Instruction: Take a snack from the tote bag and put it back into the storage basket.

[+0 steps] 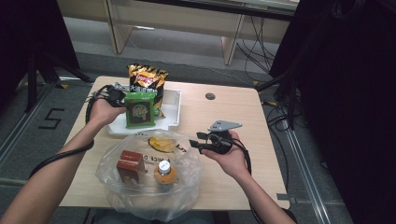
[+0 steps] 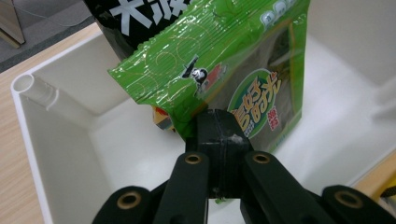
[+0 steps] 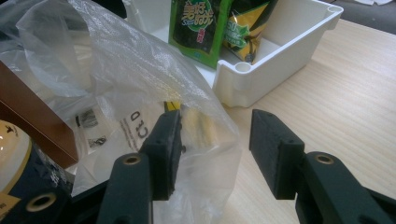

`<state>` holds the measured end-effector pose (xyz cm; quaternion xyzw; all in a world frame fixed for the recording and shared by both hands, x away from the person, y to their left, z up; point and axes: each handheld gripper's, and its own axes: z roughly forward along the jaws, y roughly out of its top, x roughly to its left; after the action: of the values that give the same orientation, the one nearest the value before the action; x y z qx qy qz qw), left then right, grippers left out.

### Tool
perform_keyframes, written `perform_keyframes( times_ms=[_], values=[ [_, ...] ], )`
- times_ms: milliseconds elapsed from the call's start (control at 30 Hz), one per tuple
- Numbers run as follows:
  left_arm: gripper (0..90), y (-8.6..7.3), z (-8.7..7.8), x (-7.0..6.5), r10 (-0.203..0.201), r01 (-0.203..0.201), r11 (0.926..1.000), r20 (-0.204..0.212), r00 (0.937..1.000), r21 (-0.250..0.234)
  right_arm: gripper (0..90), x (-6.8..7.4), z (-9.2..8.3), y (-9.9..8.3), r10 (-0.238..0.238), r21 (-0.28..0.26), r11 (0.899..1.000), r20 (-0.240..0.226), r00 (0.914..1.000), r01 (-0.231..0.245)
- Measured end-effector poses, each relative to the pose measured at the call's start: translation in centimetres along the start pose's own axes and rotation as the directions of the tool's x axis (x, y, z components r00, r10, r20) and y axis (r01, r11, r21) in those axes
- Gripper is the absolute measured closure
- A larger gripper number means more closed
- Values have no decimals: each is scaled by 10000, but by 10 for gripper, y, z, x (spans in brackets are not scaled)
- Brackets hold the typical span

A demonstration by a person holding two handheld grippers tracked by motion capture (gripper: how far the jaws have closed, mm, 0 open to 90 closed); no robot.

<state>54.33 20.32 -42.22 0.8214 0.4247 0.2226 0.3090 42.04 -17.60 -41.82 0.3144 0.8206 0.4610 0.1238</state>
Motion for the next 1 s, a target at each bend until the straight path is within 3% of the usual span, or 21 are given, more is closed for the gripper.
perform_keyframes(
  times_ms=[167, 200, 300, 633, 700, 1000],
  values=[
    [894, 4, 3, 0, -87, 86, 9999, -144, 9999, -85, 544, 1, 0, 0, 66, 2, 10000, -31, 10000, -66],
    [894, 5, 5, -1, -253, 249, 9994, -167, 9995, -231, 544, 0, -1, 0, 60, 97, 9999, -96, 9999, -59],
    [894, 7, 5, 0, -285, 281, 9994, -168, 9995, -220, 544, -1, -2, 0, -76, 98, 9999, -48, 10000, 77],
    [894, 12, 9, 1, -345, 337, 9990, -270, 9990, -310, 544, 1, -3, 0, 176, 103, 9998, -54, 9998, -175],
    [893, 13, 9, 1, -302, 290, 9989, -340, 9990, -365, 544, -2, -3, 0, -114, 34, 9999, 25, 9999, 114],
    [874, 16, -1, -3, -146, 137, 9991, -234, 9996, -392, 544, -1, -3, 0, -32, -56, 10000, -26, 10000, 31]
  ],
)
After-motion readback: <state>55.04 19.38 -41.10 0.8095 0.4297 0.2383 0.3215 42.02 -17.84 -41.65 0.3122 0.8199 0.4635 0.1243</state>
